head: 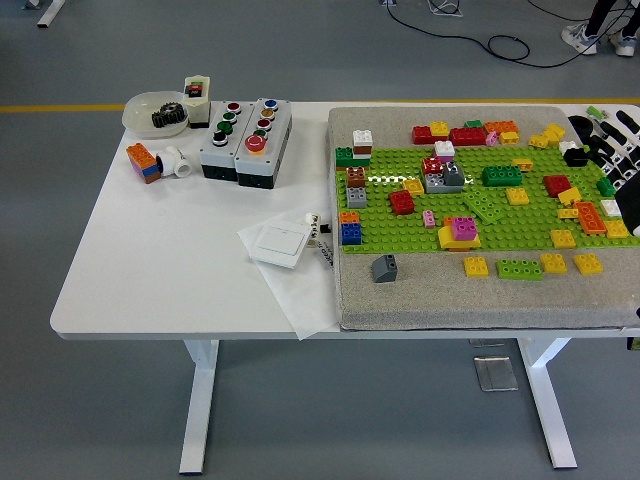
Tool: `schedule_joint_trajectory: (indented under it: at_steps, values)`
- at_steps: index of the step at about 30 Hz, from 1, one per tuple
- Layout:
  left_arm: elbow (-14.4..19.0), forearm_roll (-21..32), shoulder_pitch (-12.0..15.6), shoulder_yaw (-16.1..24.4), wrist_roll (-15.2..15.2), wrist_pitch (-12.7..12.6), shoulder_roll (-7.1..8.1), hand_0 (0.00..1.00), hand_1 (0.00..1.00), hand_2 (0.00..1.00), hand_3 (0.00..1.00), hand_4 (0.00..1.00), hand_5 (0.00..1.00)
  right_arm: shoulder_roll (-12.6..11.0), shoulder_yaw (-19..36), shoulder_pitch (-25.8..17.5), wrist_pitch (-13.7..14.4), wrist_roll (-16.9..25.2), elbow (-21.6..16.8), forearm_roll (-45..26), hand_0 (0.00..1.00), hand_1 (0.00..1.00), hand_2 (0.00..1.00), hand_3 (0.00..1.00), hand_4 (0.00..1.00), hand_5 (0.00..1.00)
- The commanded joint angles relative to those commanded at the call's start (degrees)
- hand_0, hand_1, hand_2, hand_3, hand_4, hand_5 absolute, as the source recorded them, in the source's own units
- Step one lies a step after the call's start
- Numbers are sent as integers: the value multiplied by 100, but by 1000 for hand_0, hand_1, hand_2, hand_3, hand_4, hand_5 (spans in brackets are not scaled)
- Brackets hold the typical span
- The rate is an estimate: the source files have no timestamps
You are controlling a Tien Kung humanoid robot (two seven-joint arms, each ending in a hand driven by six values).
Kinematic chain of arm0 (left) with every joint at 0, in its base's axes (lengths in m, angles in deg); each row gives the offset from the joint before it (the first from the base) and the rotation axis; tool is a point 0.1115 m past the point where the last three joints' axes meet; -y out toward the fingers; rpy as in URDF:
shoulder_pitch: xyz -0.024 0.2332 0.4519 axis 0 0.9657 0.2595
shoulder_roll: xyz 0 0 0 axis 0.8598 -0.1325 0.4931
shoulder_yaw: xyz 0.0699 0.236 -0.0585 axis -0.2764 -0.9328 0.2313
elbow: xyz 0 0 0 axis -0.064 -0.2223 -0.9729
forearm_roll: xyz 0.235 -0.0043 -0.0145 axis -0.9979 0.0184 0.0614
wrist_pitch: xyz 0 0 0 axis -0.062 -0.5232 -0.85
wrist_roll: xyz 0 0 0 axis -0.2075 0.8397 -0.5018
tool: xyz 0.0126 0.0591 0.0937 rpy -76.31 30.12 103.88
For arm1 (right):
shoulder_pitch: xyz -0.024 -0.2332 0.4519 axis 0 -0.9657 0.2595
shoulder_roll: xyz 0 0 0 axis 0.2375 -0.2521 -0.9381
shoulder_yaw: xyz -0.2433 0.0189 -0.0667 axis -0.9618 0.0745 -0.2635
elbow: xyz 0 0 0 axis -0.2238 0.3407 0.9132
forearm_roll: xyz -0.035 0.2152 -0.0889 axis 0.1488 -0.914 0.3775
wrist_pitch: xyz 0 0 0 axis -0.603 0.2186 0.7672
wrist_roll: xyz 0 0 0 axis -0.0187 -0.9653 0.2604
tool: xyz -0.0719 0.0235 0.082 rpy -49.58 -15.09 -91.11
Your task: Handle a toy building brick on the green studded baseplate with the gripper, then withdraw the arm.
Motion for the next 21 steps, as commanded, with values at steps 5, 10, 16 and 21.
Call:
schedule_joint_trajectory:
  at_steps: [5, 10, 16, 21]
  values:
    - [16, -85, 15, 34, 20, 22, 6, 806, 800, 782, 618, 650, 652, -9, 31, -41, 15, -1, 3, -5, 891, 838, 846, 869, 998, 998]
    - [24, -222, 31, 102, 61, 48, 11, 798, 799, 782, 618, 650, 652, 0, 76, -98, 11, 3, -8, -17, 891, 837, 841, 863, 998, 998]
    - [41, -355, 24, 157, 97, 81, 13, 799, 799, 781, 619, 649, 651, -42, 136, -164, 5, 4, -74, -2, 889, 836, 840, 860, 998, 998]
    - [49, -421, 10, 181, 112, 94, 21, 797, 797, 781, 618, 650, 651, -78, 193, -230, 3, -7, -110, 22, 887, 835, 839, 858, 998, 998]
